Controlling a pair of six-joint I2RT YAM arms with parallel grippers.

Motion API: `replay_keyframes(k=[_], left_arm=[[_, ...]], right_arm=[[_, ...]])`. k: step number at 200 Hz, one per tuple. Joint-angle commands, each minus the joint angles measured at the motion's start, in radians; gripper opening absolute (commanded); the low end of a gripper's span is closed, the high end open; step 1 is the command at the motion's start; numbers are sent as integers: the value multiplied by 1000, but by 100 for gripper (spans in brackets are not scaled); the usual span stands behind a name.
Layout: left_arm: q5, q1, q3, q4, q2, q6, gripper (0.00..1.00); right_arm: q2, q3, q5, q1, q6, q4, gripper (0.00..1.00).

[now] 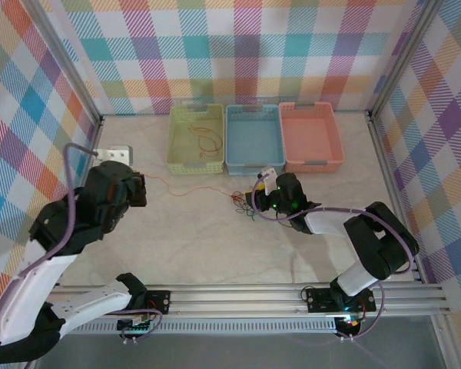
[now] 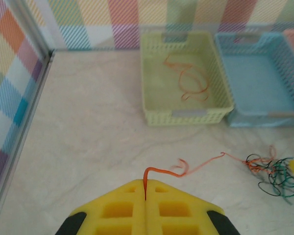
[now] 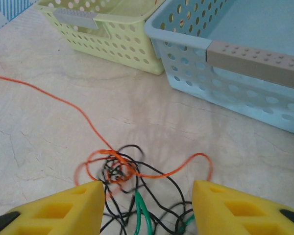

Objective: Untangle the cables

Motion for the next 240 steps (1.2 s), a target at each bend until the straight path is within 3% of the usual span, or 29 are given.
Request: replay_keyframes(k=[1, 26, 47, 56, 72, 79, 91, 104, 126, 150, 198, 240], left_arm=[[-54, 14, -48, -24, -22, -75, 0], [-41, 23, -96, -48, -21, -118, 0], [33, 28, -176, -18, -49, -162, 4], [82, 31, -213, -2, -62, -175, 16], [167, 35, -258, 9, -68, -203, 56], [208, 36, -268, 10, -64, -205, 69], [255, 37, -268, 7, -47, -204, 83], [272, 37, -268, 21, -38, -205, 90], [378, 38, -303, 134, -3, -179, 91], [532, 37, -307, 262, 154, -135, 89], [570, 69, -182, 330, 541, -51, 87], [581, 132, -95, 336, 772, -31, 86]], right_arm=[[-7, 23, 6, -6, -21, -28, 51], [-22, 3, 4, -5, -14, 7, 51], [-25, 5, 11, -6, -9, 2, 51], [-24, 4, 12, -6, -8, 5, 51], [-25, 5, 10, -5, -3, 5, 52], [-24, 6, 12, -5, -3, 6, 52], [-24, 4, 13, -5, -2, 7, 52], [-24, 6, 15, -5, -1, 6, 52], [-24, 6, 15, -5, 0, 8, 52], [-24, 6, 15, -5, 1, 8, 52], [-23, 7, 13, -5, 4, 7, 52], [-24, 8, 15, -5, 6, 6, 52]])
